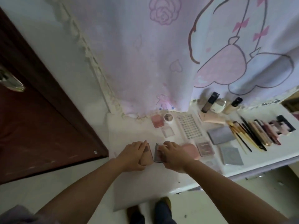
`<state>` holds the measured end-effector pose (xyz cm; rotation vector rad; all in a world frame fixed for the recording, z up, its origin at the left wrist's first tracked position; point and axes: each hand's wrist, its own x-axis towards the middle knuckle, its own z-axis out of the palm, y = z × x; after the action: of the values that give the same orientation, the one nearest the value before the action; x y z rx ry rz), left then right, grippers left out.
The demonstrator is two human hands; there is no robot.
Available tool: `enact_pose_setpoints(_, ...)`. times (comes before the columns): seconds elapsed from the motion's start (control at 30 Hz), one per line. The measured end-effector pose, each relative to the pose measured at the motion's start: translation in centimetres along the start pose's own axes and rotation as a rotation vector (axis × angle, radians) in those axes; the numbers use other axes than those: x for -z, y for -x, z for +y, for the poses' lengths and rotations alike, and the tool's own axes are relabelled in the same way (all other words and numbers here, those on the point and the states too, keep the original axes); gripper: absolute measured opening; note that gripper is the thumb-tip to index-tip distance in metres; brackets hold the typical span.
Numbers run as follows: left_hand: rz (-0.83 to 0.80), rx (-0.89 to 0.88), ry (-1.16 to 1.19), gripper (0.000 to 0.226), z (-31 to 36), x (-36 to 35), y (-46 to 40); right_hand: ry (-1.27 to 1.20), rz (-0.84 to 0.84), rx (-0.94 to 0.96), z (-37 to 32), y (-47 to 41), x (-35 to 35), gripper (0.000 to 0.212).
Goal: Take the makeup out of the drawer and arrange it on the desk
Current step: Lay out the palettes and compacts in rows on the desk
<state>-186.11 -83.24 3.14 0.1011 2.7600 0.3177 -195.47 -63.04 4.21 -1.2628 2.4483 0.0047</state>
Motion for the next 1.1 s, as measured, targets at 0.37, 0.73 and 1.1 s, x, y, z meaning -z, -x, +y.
enact_pose_setpoints(0.37, 0.006, 0.077, 0.106, 0.110, -0.6, -3.4, 1.6, 0.044, -0.062, 0.106, 1.4, -0.8, -0.8, 0.072)
enact_pose_setpoints(0.73, 0.283, 0.627, 1.166, 0.028, 0.8, -2.1, 5.1, 0.059, -0.129, 0.343, -6.2, -5.8, -0.5, 0.082)
enact_pose_setpoints(1.1, 0.226, 0.314, 2.395, 0.056, 1.1, 3.4, 3.8, -0.444, 0.097, 0.389, -6.3, -6.3, 7.4, 0.077)
